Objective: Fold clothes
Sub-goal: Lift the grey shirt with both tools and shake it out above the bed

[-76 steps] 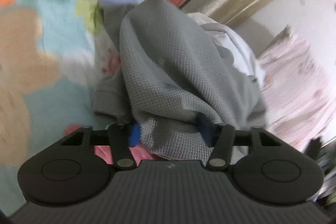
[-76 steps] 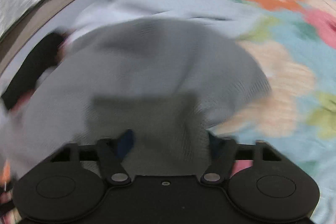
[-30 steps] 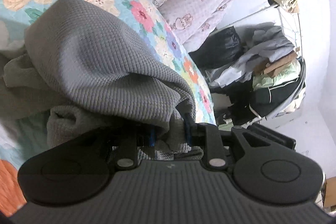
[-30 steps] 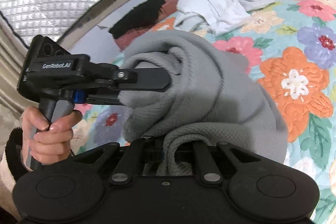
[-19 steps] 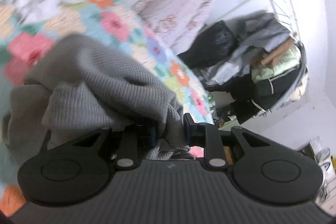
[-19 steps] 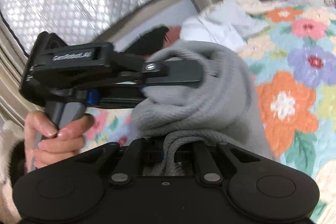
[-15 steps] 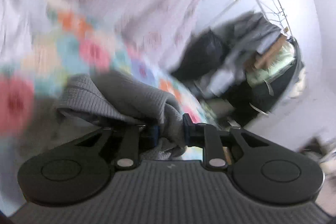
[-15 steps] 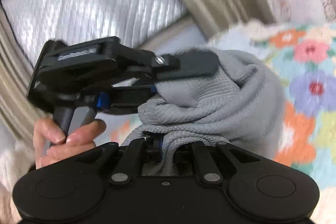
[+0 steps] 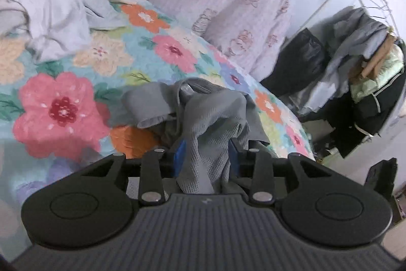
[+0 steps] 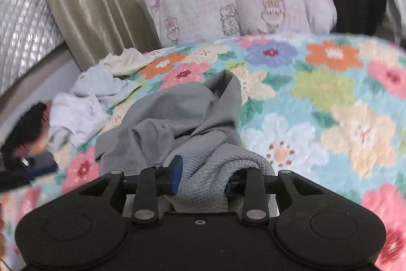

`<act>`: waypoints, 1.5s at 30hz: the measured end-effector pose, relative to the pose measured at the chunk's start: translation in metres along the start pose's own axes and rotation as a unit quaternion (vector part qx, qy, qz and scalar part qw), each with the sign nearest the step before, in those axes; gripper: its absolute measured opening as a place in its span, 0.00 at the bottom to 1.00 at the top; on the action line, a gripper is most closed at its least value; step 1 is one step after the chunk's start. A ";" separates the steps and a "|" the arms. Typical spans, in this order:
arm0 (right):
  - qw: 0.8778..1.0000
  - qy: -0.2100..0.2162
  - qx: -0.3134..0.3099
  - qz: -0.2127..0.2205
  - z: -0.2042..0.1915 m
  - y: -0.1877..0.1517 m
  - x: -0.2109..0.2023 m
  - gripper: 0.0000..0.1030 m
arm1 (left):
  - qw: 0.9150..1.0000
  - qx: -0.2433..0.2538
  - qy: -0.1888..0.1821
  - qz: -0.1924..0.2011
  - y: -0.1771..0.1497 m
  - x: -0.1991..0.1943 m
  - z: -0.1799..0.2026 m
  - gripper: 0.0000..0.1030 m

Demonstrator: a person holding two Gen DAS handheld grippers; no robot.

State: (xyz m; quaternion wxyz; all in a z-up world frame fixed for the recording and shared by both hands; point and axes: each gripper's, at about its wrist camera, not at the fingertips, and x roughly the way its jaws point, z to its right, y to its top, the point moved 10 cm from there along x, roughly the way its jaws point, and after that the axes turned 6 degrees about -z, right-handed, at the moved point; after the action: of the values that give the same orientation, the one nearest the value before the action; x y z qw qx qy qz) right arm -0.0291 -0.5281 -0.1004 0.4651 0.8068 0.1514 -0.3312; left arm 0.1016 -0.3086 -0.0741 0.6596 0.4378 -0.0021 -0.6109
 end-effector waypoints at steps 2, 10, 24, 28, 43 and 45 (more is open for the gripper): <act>1.000 0.016 0.016 -0.003 0.002 -0.006 0.005 0.40 | 1.000 0.002 -0.025 -0.003 -0.002 0.011 0.001 0.40; 0.991 0.027 -0.124 -0.045 -0.032 -0.037 0.010 0.48 | 0.997 0.038 -0.037 -0.056 -0.021 0.071 0.008 0.67; 0.988 -0.086 -0.130 0.015 -0.011 0.009 0.003 0.07 | 0.980 0.093 0.151 0.095 0.030 -0.003 -0.003 0.01; 0.984 -0.116 -0.125 0.054 -0.005 0.039 -0.032 0.07 | 0.981 0.043 0.159 0.106 0.035 -0.034 -0.039 0.01; 0.969 -0.242 -0.001 0.045 0.082 0.037 -0.091 0.06 | 0.973 0.013 0.177 0.146 0.030 -0.099 -0.047 0.01; 0.967 -0.253 0.024 0.002 0.102 0.021 -0.085 0.07 | 0.981 -0.008 0.159 0.111 0.010 -0.092 -0.048 0.01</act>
State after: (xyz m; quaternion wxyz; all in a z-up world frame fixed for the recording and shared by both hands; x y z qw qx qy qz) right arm -0.1200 -0.6204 -0.0653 0.4699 0.7081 0.0196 -0.5267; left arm 0.1124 -0.2084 -0.0491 0.7186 0.5216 0.0591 -0.4562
